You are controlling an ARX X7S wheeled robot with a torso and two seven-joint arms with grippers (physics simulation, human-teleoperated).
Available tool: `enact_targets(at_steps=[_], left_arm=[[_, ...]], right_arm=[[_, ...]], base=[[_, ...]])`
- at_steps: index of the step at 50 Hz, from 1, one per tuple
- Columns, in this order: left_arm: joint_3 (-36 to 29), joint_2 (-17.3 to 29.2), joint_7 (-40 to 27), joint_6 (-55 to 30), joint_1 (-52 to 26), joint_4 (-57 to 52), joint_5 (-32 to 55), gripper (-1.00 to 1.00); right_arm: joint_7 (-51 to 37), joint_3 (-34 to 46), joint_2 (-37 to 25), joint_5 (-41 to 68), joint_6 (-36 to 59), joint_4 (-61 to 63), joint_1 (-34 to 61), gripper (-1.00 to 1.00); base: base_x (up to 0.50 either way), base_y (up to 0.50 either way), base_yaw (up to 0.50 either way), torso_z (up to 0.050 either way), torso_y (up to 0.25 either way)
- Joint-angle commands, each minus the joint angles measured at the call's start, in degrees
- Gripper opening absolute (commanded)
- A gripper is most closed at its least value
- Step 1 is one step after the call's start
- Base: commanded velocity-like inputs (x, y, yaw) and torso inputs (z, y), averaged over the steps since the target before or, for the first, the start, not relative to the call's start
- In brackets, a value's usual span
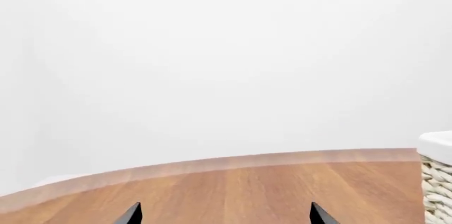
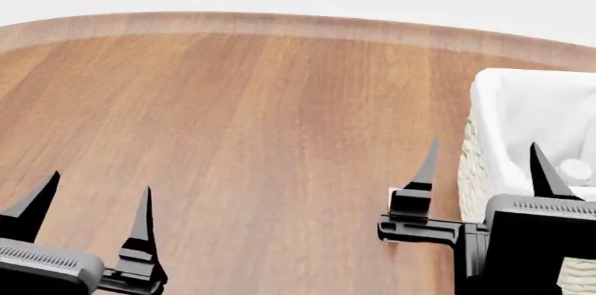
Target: Pick up the ketchup, and put it in the basket.
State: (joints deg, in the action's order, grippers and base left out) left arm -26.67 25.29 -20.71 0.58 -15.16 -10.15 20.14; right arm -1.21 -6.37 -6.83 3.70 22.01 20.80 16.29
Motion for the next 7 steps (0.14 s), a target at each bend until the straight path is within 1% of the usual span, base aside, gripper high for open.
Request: enact_targets(at_steps=[1,7], left_arm=[[-0.4,0.2,-3.1,3.1,4.5,-5.0,-2.9,1.0],[-0.8,0.8,-4.5,3.5,7.1,-8.9,-3.9,1.0]], right_arm=[[-1.7,2.7,0.7,-1.1,-1.1,14.2,-9.5,1.0],[-3.1,3.0,1.5,-1.0,-4.3,18.0,-14.1,1.0]], base=[[0.0,0.0,0.0,0.0,0.0],[0.0,0.0,0.0,0.0,0.0]])
